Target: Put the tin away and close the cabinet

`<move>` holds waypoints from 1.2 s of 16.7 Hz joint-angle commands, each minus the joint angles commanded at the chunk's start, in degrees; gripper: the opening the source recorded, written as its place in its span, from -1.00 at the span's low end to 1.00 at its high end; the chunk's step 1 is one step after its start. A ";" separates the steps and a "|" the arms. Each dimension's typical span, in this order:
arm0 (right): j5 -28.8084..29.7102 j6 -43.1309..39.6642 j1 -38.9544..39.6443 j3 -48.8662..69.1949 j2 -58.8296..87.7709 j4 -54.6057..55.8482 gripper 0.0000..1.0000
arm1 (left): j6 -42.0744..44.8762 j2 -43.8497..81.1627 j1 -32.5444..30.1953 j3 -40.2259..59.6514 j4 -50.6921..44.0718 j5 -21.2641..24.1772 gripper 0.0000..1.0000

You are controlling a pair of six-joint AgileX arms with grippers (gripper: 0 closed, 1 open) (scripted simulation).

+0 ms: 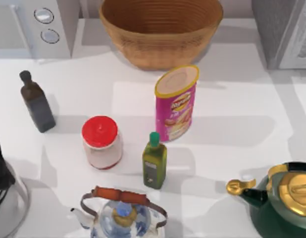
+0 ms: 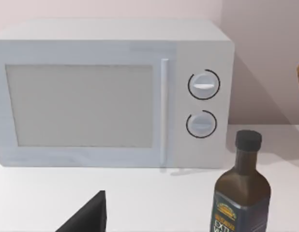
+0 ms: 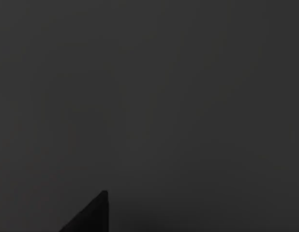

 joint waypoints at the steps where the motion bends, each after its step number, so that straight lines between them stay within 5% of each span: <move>1: -0.23 0.02 -0.02 -2.91 -2.09 0.66 1.00 | 0.00 0.00 0.00 0.00 0.00 0.00 1.00; 7: -2.16 0.03 -0.48 -32.80 -23.94 7.11 1.00 | 0.00 0.00 0.00 0.00 0.00 0.00 1.00; 20: -5.93 -0.49 -4.09 -129.97 -95.03 29.60 1.00 | 0.00 0.00 0.00 0.00 0.00 0.00 1.00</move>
